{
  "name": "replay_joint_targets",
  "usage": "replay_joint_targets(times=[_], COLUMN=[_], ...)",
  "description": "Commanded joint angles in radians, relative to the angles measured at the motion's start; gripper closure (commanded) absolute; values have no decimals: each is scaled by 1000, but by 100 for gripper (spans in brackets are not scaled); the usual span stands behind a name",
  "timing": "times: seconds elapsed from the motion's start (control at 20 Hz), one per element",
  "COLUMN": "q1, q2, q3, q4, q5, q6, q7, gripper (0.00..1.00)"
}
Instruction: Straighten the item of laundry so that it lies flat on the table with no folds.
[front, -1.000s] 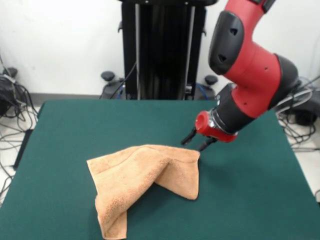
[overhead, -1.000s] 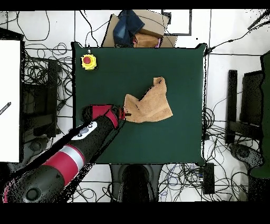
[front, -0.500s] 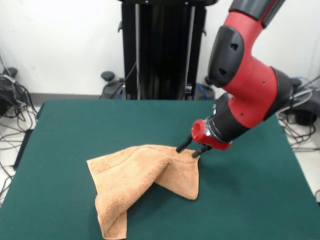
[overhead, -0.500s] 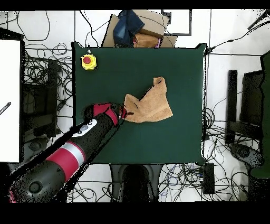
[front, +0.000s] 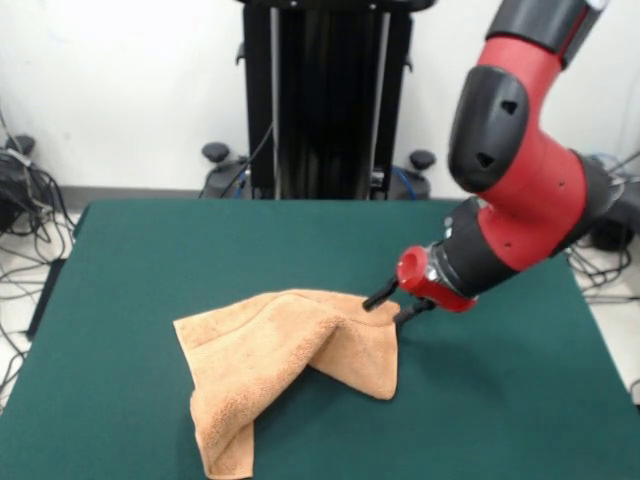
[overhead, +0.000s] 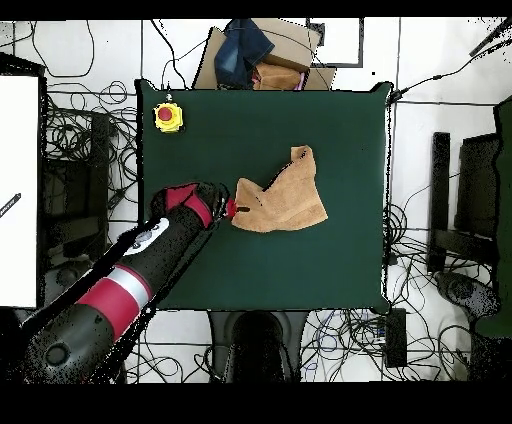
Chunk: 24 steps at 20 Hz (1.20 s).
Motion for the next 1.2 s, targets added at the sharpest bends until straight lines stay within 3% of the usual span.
replay_joint_targets(times=[0.05,0.85,1.2], q1=[30,-11,-15], q2=[13,103,117], q3=[16,20,14], q4=[-90,-143,-144], q5=[66,-9,6], q6=[123,-12,-37], q7=[388,329,355], gripper=[0,0,0])
